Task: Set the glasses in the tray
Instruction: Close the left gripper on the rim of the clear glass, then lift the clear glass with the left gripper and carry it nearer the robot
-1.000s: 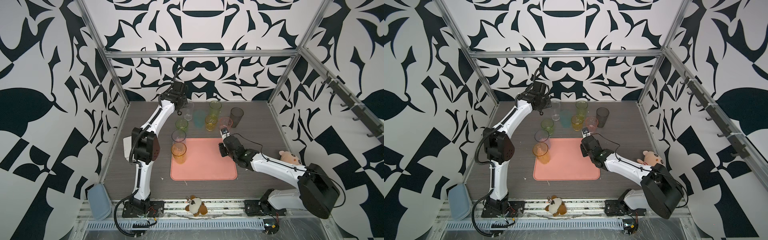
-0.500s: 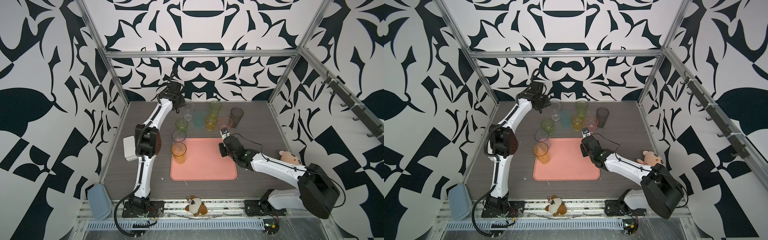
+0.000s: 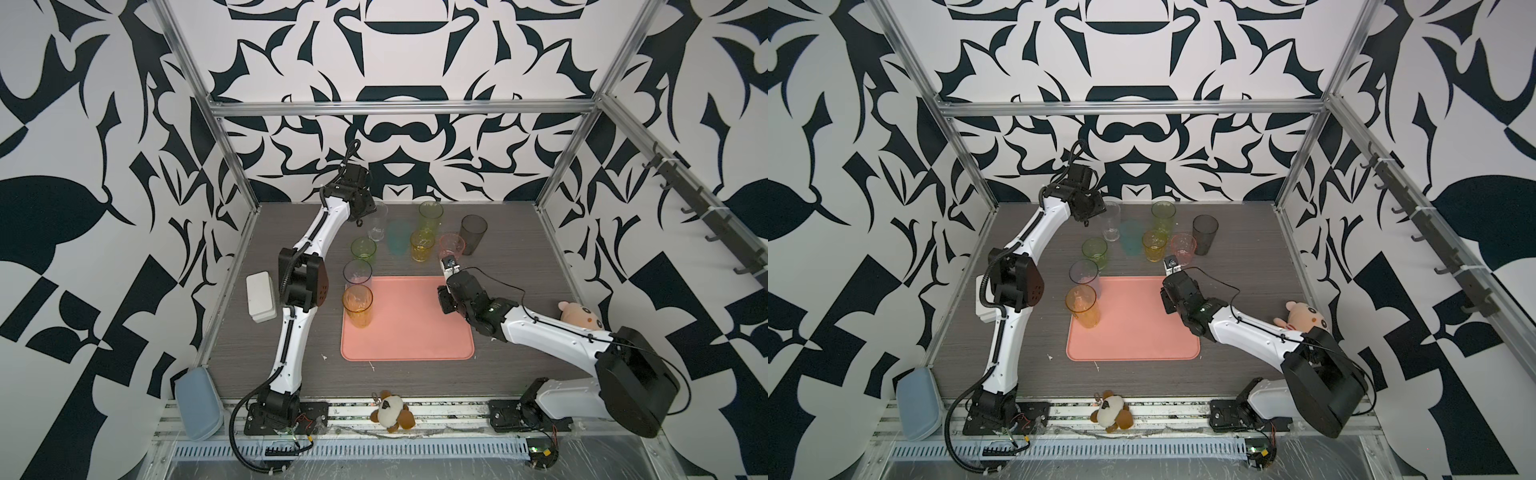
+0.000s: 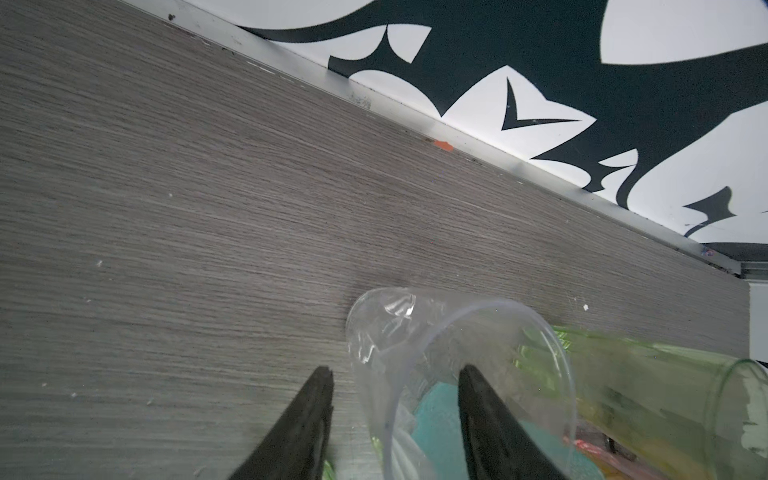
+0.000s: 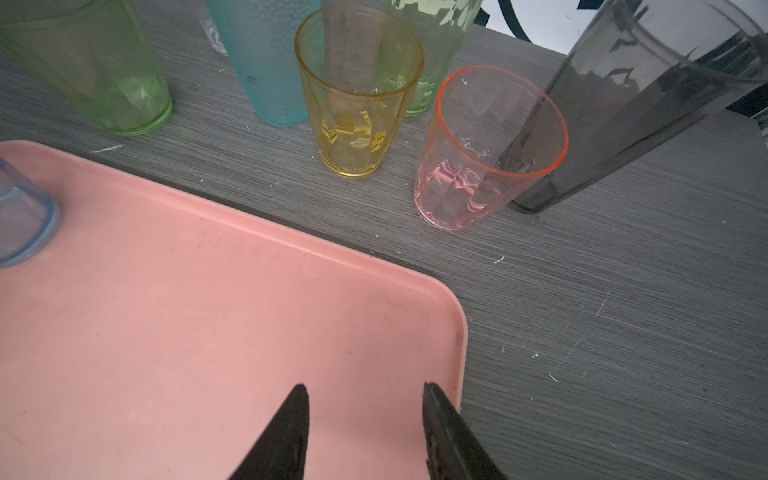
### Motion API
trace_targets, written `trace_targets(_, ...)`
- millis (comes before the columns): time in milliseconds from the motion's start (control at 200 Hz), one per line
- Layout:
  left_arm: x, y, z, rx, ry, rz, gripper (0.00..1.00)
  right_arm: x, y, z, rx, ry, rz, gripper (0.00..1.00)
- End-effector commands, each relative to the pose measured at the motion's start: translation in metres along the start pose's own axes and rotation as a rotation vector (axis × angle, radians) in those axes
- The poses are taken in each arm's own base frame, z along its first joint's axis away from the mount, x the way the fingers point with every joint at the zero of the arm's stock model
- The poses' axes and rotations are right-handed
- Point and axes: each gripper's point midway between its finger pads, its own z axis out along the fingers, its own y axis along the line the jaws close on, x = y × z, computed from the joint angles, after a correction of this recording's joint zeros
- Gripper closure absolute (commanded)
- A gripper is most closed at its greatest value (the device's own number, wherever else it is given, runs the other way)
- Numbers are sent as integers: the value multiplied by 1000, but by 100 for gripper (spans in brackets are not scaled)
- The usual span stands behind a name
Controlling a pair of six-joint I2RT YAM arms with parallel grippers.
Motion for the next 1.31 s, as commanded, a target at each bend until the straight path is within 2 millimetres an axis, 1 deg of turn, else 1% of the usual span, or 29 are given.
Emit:
trace_targets(0,5,3,4,-16,26,-10,51,-14,-2,-2,16,-41,14,52)
trace_targets(385,13,8,7,-35,53,-13,66,-13,-3,-2,17,-36,12,52)
trace_targets(520,17,10,8,-39,64,-14,70,-12,-3,-2,19,-33,12,52)
trace_targets(640,18,10,9,-36,69,-13,75,-13,-3,-2,20,-35,11,52)
trace_targets(815,19,10,8,-35,71,-12,77,-12,-3,-1,20,-31,10,52)
trace_targets(1065,19,13,7,-43,74,-9,82,-11,-2,0,17,-21,6,52)
trace_targets(1300,16,16,3,-50,64,-6,86,-11,-1,2,16,-21,6,52)
